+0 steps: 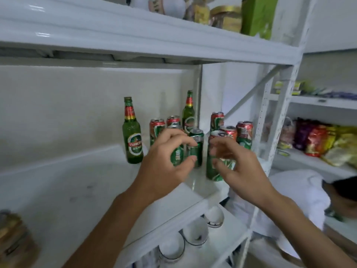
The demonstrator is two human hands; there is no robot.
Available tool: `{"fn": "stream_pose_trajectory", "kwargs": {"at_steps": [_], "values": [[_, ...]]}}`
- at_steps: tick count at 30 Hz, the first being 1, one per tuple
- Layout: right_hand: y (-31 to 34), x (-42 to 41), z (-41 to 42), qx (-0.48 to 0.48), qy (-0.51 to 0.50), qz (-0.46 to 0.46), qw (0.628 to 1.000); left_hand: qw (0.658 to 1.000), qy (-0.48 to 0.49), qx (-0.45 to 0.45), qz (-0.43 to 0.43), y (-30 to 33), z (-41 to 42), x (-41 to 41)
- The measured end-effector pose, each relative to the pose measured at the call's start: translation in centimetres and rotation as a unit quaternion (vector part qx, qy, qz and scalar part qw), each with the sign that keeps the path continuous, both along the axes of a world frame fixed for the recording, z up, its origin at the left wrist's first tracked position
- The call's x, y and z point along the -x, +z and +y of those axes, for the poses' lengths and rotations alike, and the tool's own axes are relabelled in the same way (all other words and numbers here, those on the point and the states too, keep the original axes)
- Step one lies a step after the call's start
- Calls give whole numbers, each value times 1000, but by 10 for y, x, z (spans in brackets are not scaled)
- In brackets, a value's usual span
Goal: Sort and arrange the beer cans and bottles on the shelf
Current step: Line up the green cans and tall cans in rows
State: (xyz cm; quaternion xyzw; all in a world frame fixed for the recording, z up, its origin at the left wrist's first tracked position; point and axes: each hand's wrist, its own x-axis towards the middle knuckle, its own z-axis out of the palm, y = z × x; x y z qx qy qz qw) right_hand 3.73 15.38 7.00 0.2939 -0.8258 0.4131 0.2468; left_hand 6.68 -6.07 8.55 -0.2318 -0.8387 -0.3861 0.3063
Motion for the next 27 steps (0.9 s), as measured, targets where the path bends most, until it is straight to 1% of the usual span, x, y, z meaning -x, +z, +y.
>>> {"fn": "stream_pose_trajectory", "kwargs": {"at_steps": [2,5,8,10,12,15,19,24,27], "values": [[1,4,34,3,-19,14,1000,999,-33,-1,-16,0,20,14],[-1,20,65,19,-39,20,999,1000,-19,-6,-18,5,37,38],[5,44,75,29,-47,25,998,999,-4,-10,-35,12,40,60],[14,63,77,20,-47,36,998,998,-21,5,-62,15,39,73],[25,82,78,3,-48,45,998,996,-40,20,-83,15,37,87],[39,107,78,-27,-49,54,997,995,-34,27,-93,11,36,105],[57,142,73,-48,-8,28,998,994,0,41,-103,6,38,132],[70,194,74,-100,42,15,994,990,41,67,-115,5,47,161],[74,222,77,-125,73,2,989,986,80,110,-100,-2,50,176]]}}
